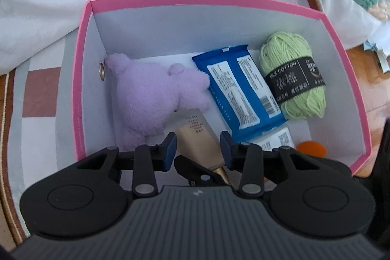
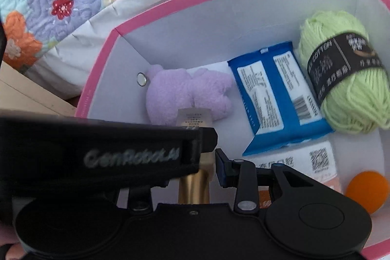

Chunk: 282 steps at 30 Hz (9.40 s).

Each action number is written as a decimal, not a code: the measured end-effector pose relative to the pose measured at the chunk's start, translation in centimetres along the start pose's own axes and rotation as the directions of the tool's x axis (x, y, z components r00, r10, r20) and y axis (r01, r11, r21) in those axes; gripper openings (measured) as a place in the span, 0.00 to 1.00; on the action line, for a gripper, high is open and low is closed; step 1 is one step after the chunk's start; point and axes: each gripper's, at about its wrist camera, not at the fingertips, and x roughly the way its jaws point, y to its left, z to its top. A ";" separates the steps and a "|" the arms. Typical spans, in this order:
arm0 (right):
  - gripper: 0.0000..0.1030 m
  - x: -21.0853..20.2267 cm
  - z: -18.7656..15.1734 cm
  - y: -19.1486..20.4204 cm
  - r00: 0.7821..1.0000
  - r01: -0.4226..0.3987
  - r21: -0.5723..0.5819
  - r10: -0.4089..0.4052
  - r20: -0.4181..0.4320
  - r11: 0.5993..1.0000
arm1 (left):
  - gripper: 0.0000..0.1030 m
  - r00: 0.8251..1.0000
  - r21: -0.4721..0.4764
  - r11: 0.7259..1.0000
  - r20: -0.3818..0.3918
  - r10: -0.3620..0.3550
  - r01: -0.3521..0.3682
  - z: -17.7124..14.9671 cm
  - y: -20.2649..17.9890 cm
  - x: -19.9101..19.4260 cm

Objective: Organize objects

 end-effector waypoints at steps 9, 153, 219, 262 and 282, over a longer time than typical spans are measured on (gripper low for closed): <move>0.50 -2.9 -0.9 0.4 0.998 -0.010 -0.093 0.016 0.062 0.996 | 0.43 0.998 0.028 1.000 0.062 0.004 -0.006 -0.7 -0.3 -2.1; 0.57 -19.2 -15.1 1.4 0.990 0.043 -0.421 0.019 0.143 0.906 | 0.33 0.949 0.105 0.962 0.169 -0.267 0.252 -16.9 -4.1 -13.9; 0.71 -15.3 -3.4 0.3 0.988 0.121 -0.257 -0.093 0.121 0.959 | 0.55 0.970 0.009 1.000 0.243 0.000 -0.002 -6.3 -2.5 -12.8; 0.83 -28.1 -12.7 4.4 0.932 0.352 -0.169 -0.329 0.152 0.920 | 0.97 0.955 -0.050 0.963 0.128 0.268 -0.264 -19.2 -3.3 -22.8; 0.83 -29.2 -13.3 3.6 0.917 0.386 -0.116 -0.367 0.155 0.915 | 0.97 0.969 -0.073 0.973 0.106 0.225 -0.218 -19.2 -3.9 -22.5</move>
